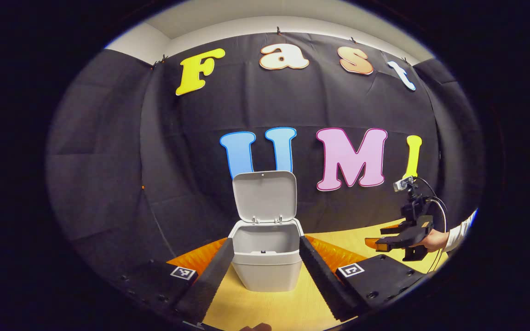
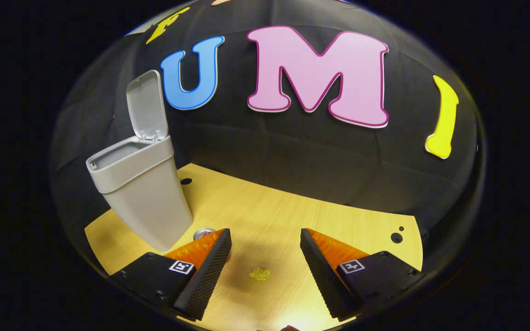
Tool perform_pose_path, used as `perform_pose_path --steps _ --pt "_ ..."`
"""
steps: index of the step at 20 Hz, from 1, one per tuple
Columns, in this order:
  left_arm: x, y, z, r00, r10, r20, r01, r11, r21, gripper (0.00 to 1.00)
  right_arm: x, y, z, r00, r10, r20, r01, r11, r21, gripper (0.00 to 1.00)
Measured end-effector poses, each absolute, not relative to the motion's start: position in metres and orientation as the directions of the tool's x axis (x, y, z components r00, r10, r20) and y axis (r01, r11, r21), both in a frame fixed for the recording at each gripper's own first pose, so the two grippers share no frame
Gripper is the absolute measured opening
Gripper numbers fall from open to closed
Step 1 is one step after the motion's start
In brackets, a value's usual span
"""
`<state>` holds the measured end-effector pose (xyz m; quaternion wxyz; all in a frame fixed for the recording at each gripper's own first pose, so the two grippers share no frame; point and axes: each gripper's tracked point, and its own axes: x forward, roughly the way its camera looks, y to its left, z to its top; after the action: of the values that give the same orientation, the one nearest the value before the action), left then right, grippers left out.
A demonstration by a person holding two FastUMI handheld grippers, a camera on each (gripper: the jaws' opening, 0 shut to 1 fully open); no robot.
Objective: Press the lid of the desktop garbage bin to open it, pick up the crumpled paper on the desktop and throw it into the bin, then pick up the pop can on the desktop and drop it into the bin, and finally close the garbage bin lid.
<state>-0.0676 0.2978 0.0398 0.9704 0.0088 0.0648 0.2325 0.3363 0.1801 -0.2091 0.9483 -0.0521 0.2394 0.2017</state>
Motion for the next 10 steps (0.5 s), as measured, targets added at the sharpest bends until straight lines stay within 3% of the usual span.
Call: perform_pose_path --steps 4,10 --pt "-0.106 0.278 0.030 0.861 0.494 -0.121 -0.493 0.869 0.033 0.96 0.342 0.179 -0.273 0.714 0.313 -0.626 -0.367 0.929 0.047 0.98" --pt "-0.129 0.260 0.014 0.842 0.520 -0.142 -0.523 0.852 0.019 0.96 0.345 0.188 -0.352 0.587 0.269 -0.763 -0.288 0.951 0.114 0.99"
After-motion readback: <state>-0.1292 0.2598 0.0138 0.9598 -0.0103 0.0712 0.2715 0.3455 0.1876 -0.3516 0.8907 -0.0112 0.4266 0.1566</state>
